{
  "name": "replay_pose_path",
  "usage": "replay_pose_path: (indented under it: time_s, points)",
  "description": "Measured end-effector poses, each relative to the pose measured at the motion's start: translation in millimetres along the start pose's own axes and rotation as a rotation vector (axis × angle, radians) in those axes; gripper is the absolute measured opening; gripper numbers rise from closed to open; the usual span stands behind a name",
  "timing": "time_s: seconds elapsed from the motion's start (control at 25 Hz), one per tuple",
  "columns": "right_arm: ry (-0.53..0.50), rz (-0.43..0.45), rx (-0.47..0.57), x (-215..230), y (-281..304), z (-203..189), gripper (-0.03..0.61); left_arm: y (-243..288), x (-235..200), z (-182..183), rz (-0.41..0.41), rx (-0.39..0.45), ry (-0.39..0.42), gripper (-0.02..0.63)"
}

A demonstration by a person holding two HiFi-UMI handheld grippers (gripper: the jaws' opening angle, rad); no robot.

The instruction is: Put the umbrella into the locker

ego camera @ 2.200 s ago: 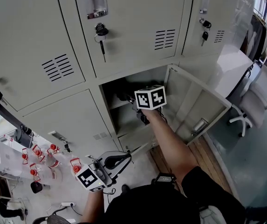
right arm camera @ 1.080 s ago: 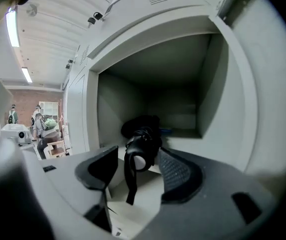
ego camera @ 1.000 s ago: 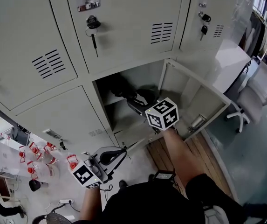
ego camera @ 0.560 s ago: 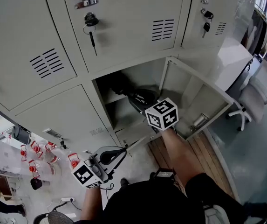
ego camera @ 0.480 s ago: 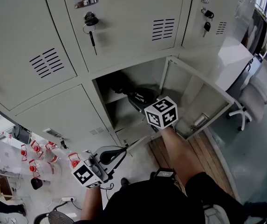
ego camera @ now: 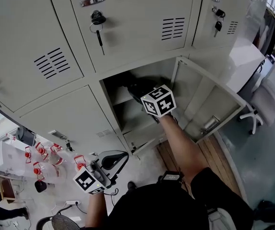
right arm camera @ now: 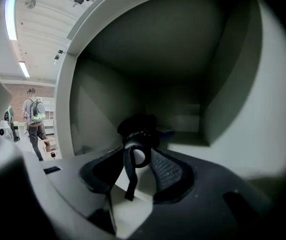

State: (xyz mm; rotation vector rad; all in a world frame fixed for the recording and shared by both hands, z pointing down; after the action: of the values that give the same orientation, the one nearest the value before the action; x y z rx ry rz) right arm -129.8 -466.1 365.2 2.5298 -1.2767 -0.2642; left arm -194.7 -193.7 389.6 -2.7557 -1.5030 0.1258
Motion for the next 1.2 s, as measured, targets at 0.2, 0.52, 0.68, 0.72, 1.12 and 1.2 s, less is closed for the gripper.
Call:
replay_pose_path:
  time_s: [0.2, 0.52, 0.68, 0.72, 1.12, 1.2]
  points:
    - [-0.035, -0.008, -0.057, 3, 9, 2, 0.178, -2, -1, -1, 0.012, -0.003, -0.001, 0.015]
    - [-0.082, -0.04, -0.068, -2, 9, -2, 0.183, 2, -1, -4, 0.01, -0.002, -0.011, 0.015]
    - [-0.093, -0.041, -0.065, -2, 2, -3, 0.183, -2, -7, -6, 0.035, 0.0, -0.022, 0.015]
    - [-0.088, -0.037, -0.058, -2, -2, -3, 0.183, -2, -9, -7, 0.042, 0.0, -0.025, 0.015]
    - [-0.024, 0.053, 0.15, -30, -78, 20, 0.177, 6, -29, 3, 0.145, 0.004, -0.036, 0.015]
    - [-0.021, 0.074, 0.205, -38, -96, 27, 0.154, 10, -30, 7, 0.16, 0.005, -0.033, 0.015]
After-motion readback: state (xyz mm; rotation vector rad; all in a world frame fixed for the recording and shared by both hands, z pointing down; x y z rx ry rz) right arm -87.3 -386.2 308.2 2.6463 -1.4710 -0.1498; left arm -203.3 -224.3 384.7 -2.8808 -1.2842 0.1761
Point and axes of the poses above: the fingertips, and each gripper's own axes: y forward along the fingers, x to its right, z out of its top, the point moved 4 cm from there along -y, backward along the fingers, and after that the axes turned 6 degrees about -x, right-handed, at the moved point
